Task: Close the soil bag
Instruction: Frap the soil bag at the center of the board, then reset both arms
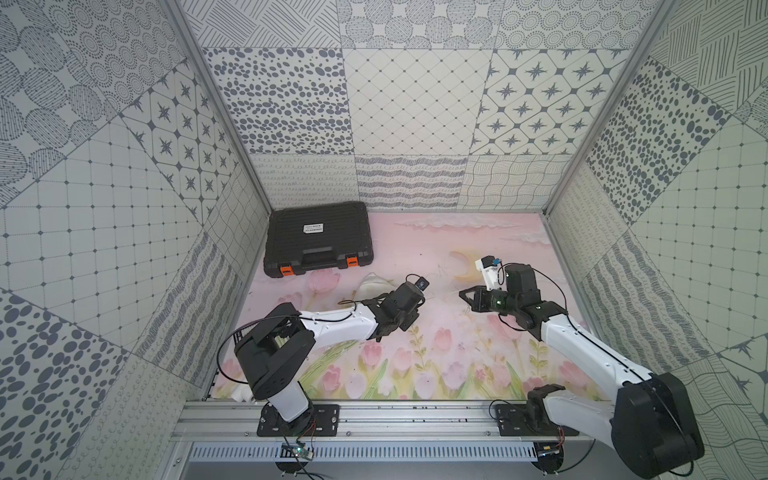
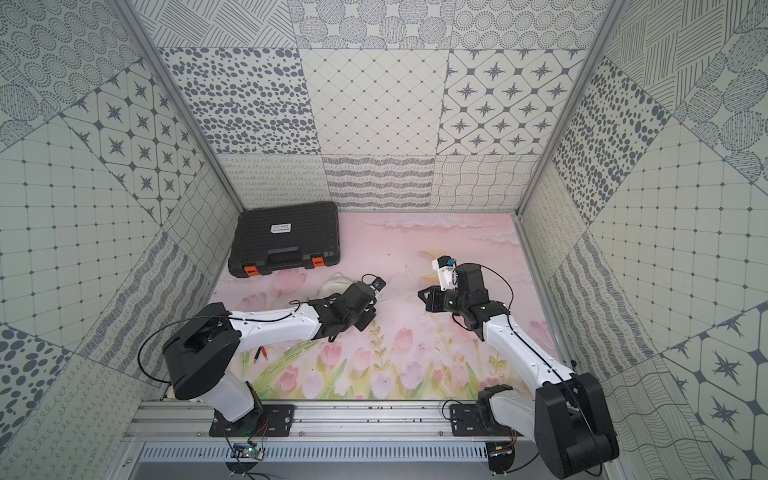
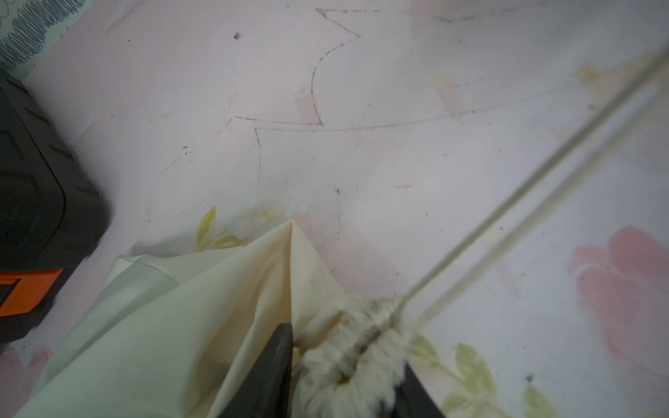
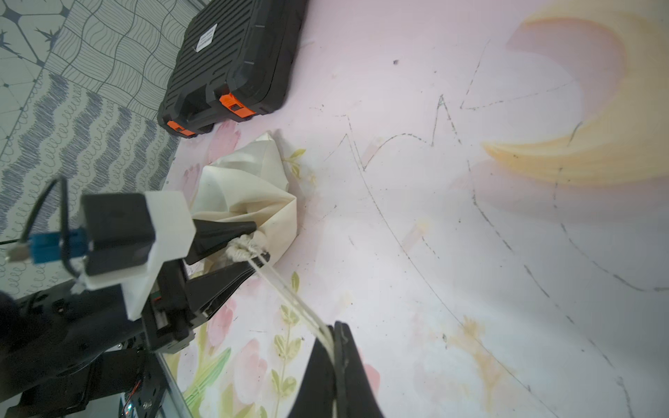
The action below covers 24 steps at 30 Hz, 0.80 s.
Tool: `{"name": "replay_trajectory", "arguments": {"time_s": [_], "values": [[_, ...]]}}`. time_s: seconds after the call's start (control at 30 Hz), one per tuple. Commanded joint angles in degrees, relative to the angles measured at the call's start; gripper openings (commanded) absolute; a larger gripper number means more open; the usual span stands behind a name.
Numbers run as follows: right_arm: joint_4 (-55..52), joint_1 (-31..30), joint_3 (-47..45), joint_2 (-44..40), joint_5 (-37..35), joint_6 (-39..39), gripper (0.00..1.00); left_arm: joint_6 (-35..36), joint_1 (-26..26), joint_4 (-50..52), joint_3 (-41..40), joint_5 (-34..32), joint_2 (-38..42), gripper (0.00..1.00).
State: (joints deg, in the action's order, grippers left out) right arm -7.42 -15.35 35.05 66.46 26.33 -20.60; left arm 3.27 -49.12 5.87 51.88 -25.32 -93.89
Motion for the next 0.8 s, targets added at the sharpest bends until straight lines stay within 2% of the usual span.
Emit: {"name": "replay_trajectory", "arguments": {"time_s": [0.0,0.07,0.13,0.27,0.33,0.4,0.5,0.57,0.77], "values": [[9.74,0.94,-0.16,-0.90,-5.23,0.11,0.15,3.99,-1.18,12.96,-1.75,-8.93,3.95,0.48],[9.26,0.94,0.13,-2.05,-5.31,0.71,0.29,4.40,-1.21,10.47,-2.41,-7.39,6.48,0.56],[8.94,1.02,0.15,-4.42,-5.85,1.88,0.41,5.11,-1.21,8.29,-3.30,-6.67,9.59,0.69],[5.92,1.56,0.19,-10.33,-9.71,5.32,0.68,6.18,-0.96,4.40,-5.86,-3.89,19.19,0.91],[4.79,2.31,0.21,-12.99,-12.34,7.57,0.77,5.91,0.06,3.13,-7.09,-1.32,24.21,0.98],[4.70,3.89,-0.04,-14.97,-16.37,8.97,0.87,4.62,2.41,1.78,-8.37,1.38,29.03,0.98],[6.08,7.61,0.59,-14.90,-21.98,9.29,0.93,0.76,8.95,-2.36,-11.36,4.77,34.39,0.98],[9.80,10.28,0.72,-11.99,-26.41,9.45,0.96,-2.61,14.90,-6.39,-13.59,4.74,36.44,0.99],[27.40,12.87,-3.49,-1.47,-37.23,12.98,0.97,-6.44,29.67,-16.32,-18.85,-0.04,32.59,0.99]]}}
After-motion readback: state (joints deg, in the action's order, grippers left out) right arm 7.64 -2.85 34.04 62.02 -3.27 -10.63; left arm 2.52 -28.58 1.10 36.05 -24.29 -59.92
